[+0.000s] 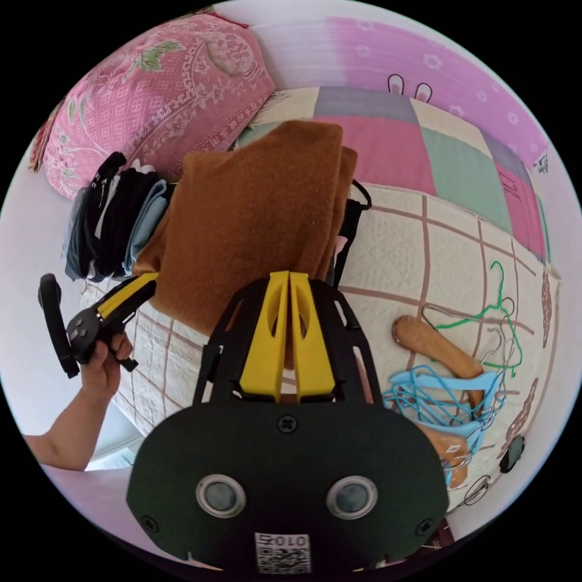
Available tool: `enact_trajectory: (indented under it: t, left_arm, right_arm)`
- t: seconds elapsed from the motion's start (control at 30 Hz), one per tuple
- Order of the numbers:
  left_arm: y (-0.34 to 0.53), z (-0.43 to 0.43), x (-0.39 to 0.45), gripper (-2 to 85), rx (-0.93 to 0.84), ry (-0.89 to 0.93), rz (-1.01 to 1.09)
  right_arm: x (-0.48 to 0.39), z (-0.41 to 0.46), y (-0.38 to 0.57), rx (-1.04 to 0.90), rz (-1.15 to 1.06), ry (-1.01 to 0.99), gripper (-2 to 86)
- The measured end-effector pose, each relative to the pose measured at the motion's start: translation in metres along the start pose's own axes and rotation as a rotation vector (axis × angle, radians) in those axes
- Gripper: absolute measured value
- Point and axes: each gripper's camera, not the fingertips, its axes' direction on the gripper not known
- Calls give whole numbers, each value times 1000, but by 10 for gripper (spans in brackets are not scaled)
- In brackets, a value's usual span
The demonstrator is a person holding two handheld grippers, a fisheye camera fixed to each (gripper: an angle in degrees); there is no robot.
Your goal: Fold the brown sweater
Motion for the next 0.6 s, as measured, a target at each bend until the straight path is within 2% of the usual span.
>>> enact_trajectory:
  t: [0.17, 0.6]
  left_arm:
    - [1, 9, -8, -2, -32, 130, -63]
    - [5, 9, 43, -3, -145, 83, 28]
  right_arm:
    - [-17, 19, 7, -47, 60, 34, 20]
    - [-55, 61, 58, 9, 194, 63, 22]
